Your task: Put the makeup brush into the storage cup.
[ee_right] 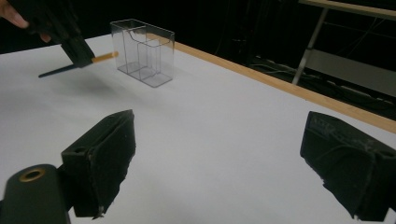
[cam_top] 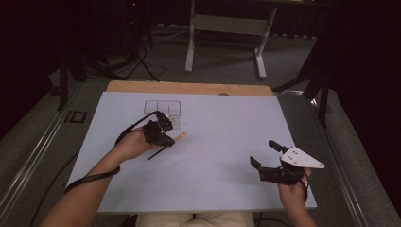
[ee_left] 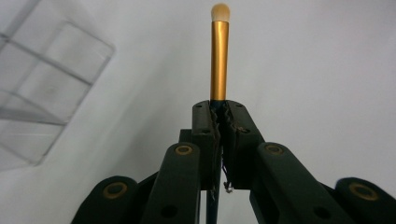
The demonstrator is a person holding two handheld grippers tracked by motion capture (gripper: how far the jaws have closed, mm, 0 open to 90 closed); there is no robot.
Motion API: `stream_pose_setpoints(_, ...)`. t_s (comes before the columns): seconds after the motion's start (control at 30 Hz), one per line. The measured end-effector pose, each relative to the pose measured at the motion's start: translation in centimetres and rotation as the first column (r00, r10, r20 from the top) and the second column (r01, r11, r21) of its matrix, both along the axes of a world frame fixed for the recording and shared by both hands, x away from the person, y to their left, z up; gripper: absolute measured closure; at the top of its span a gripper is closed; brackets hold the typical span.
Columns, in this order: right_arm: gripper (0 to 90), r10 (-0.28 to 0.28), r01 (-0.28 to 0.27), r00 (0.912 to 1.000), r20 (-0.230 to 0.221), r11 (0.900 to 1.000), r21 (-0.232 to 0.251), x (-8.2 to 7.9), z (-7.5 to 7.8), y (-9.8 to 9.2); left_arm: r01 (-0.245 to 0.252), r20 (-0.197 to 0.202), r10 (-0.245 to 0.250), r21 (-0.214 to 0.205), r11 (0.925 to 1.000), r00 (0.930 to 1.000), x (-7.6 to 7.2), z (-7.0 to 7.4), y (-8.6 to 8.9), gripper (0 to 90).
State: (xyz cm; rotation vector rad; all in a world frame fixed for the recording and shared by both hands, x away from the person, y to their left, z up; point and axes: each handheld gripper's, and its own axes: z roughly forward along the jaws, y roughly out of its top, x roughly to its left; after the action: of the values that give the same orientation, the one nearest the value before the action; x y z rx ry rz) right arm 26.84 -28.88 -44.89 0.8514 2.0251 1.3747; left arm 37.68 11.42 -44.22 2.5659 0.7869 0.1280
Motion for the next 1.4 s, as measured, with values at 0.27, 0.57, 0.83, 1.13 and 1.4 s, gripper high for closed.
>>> stream_pose_setpoints(0.27, 10.6, 0.028, -0.028, 0.9996, 0.008, 0.9994, 0.021, 0.0, -0.1, 0.0, -0.028, 0.043, 0.031, -0.079, 0.9965, 0.9986, -1.0, 1.1, 1.2, 84.8)
stream_pose_setpoints(0.57, 10.5, 0.032, -0.032, 0.9995, 0.002, 0.9994, -0.009, -0.1, -0.1, 0.6, -0.037, 0.076, 0.050, -0.158, 0.9868, 0.9959, -1.5, 1.5, 1.6, 84.8)
stream_pose_setpoints(0.83, 10.5, 0.026, -0.025, 0.9997, 0.005, 0.9992, -0.032, -0.2, -0.1, 0.8, -0.050, 0.111, 0.073, -0.203, 0.9779, 0.9911, -1.8, 2.0, 2.0, 84.8)
stream_pose_setpoints(1.13, 10.6, 0.036, -0.035, 0.9991, 0.023, 0.9978, -0.056, -0.2, -0.1, 1.3, -0.066, 0.147, 0.109, -0.272, 0.9599, 0.9831, -2.2, 2.3, 2.2, 84.8)
stream_pose_setpoints(1.4, 10.6, 0.028, -0.028, 0.9996, -0.002, 0.9988, -0.039, -0.2, -0.2, 1.5, -0.073, 0.179, 0.133, -0.306, 0.9492, 0.9749, -2.6, 2.8, 2.2, 84.8)
